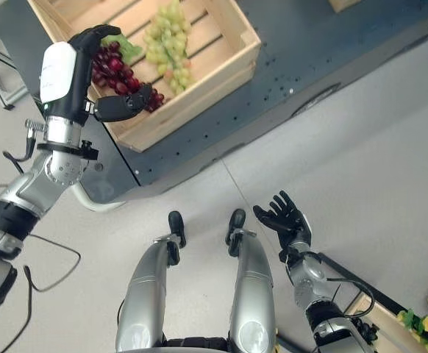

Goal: Pick up the fruits from the basket on one side to the basket on the other side

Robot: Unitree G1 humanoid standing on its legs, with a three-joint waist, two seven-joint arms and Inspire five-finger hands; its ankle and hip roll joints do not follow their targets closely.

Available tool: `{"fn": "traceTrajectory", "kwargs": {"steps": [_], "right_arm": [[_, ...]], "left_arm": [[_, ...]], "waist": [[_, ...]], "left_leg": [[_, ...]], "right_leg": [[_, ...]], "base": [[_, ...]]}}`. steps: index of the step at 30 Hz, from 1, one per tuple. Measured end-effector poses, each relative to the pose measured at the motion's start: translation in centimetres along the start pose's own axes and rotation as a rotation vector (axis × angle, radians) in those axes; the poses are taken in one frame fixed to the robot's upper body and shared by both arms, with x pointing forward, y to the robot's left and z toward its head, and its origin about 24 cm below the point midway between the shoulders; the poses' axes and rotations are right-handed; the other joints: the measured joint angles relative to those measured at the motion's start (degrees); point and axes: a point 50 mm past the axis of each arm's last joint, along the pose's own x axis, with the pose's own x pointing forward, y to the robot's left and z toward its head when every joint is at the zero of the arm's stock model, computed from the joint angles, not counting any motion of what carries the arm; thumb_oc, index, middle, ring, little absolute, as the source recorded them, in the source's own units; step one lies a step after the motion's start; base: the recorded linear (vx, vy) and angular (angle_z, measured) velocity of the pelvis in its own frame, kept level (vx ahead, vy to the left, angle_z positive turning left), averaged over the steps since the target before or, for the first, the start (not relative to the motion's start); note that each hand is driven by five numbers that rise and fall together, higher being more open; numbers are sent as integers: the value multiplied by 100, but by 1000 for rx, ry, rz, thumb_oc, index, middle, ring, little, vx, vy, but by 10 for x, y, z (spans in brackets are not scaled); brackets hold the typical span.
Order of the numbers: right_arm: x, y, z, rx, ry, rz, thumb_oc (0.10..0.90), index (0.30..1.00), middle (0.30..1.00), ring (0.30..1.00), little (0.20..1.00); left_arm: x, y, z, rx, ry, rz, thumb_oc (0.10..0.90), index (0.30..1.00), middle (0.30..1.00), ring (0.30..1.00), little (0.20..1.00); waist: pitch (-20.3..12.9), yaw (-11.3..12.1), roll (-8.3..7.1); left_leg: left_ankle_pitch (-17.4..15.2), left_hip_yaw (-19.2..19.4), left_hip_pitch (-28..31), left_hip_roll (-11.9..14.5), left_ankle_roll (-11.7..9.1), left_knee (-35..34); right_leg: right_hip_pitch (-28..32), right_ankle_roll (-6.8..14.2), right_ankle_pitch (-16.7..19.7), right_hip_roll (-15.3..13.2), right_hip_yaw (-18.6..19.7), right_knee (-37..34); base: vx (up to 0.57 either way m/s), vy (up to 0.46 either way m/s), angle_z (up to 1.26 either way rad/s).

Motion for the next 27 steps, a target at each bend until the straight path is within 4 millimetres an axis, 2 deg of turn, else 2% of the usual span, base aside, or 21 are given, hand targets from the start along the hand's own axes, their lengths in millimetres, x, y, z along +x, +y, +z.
{"fn": "traceTrajectory", "kwargs": {"steps": [3, 5, 7, 10, 13, 17, 20, 24, 27], "right_arm": [[7, 10, 5, -19, -3, 38, 800, 900, 900, 900, 900], [13, 17, 11, -22, -12, 62, 800, 900, 900, 900, 900], [23, 31, 26, -39, -47, 110, 800, 900, 900, 900, 900], [27, 41, 32, -40, -66, 142, 800, 900, 900, 900, 900], [29, 38, 37, -49, -76, 133, 800, 900, 900, 900, 900], [27, 32, 34, -51, -62, 111, 800, 900, 900, 900, 900], [27, 31, 34, -49, -62, 110, 800, 900, 900, 900, 900], [27, 31, 33, -49, -60, 109, 800, 900, 900, 900, 900], [25, 30, 31, -49, -55, 108, 800, 900, 900, 900, 900]], "left_arm": [[12, 7, 5, 209, -107, -87, 800, 900, 900, 900, 900], [28, 21, 20, 371, -222, -139, 800, 900, 900, 900, 900], [51, 45, 40, 570, -332, -163, 800, 900, 900, 900, 900], [56, 44, 39, 707, -319, -236, 800, 900, 900, 900, 900], [54, 32, 38, 869, -330, -368, 800, 900, 900, 900, 900], [49, 25, 30, 938, -283, -418, 800, 900, 900, 900, 900], [53, 32, 25, 957, -202, -357, 800, 900, 900, 900, 900], [54, 50, 0, 957, -35, -215, 800, 900, 900, 900, 900], [52, 56, -10, 937, 24, -151, 800, 900, 900, 900, 900]], "waist": [[0, -47, -2], [-4, -18, -10], [-6, -24, -19], [-6, -76, -19], [-6, -108, -17], [-6, -90, -18], [-6, -57, -19], [-7, -66, -20], [-8, -60, -22]], "left_leg": [[3, 2, -61, 3, 1, -10], [9, 21, -73, 2, 11, -21], [39, 98, -194, 11, 54, -25], [11, 157, -189, 15, 96, -29], [-10, 168, -319, -7, 126, -8], [-15, 141, -396, -2, 134, -4], [-18, 108, -432, -2, 140, 40], [-17, 89, -440, 1, 141, 47], [-13, 64, -454, -2, 136, 43]], "right_leg": [[-61, 1, 25, -6, 1, -19], [-74, 15, 35, -22, 0, -32], [-198, 40, 84, -34, 14, -68], [-199, 67, 116, -34, 58, -113], [-311, 76, 139, -63, 39, -122], [-337, 74, 136, -65, -10, -138], [-337, 74, 134, -65, -20, -129], [-337, 76, 136, -65, -17, -106], [-337, 75, 135, -58, -22, -125]], "base": [[-55, 69, 2], [-18, 56, 3], [14, 56, -2], [-29, 30, -8], [-8, 13, -1], [2, -6, 7], [2, 0, 4], [0, 0, 0], [8, 10, 2]]}}
